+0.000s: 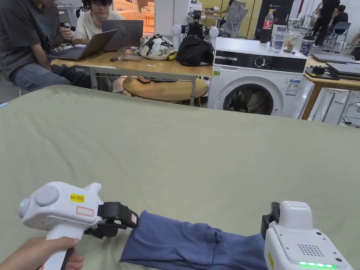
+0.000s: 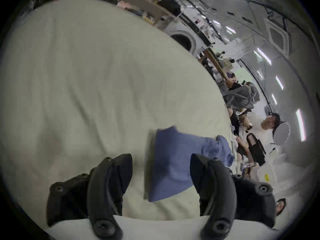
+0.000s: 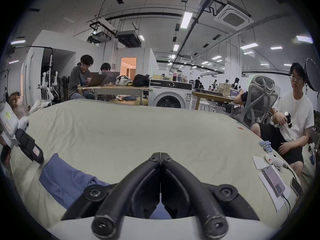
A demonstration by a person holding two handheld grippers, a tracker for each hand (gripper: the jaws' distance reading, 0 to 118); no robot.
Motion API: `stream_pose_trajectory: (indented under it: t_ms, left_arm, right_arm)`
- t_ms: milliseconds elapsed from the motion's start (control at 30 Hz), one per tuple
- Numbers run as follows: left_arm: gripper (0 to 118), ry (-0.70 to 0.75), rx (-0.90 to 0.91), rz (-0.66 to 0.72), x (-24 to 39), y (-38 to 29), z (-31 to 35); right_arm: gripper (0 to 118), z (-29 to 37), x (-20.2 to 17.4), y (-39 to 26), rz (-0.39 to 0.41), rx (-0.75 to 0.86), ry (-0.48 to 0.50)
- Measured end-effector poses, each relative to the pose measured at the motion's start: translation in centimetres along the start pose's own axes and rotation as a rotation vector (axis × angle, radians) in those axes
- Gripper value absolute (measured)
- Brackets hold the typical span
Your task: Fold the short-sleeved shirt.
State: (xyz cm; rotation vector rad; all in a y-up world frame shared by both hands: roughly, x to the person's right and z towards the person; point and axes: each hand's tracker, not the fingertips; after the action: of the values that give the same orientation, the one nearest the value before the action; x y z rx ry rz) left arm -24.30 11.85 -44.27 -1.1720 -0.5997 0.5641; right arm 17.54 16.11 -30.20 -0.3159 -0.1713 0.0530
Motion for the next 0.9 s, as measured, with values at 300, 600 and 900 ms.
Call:
stream_pose_trajectory:
  t_ms: [300,600,900]
  left_arm:
    - [36,-0.305,0.002,0.072,-2.6,-1.5,-5.2]
    - [8,-0.301,0.091,0.068,-2.5,-2.8,-4.8]
    - [7,-0.226,0.221,0.019,0.3,-1.3,5.7]
  right_arm:
    - [0,0.5,0.2,-0.3,-0.026,-0.003,0.003]
    - [0,0.7,1.1,-0.4,-0.051,0.007,-0.009]
    - [0,0.0,0.7,0.3,-0.055,0.009,0.001]
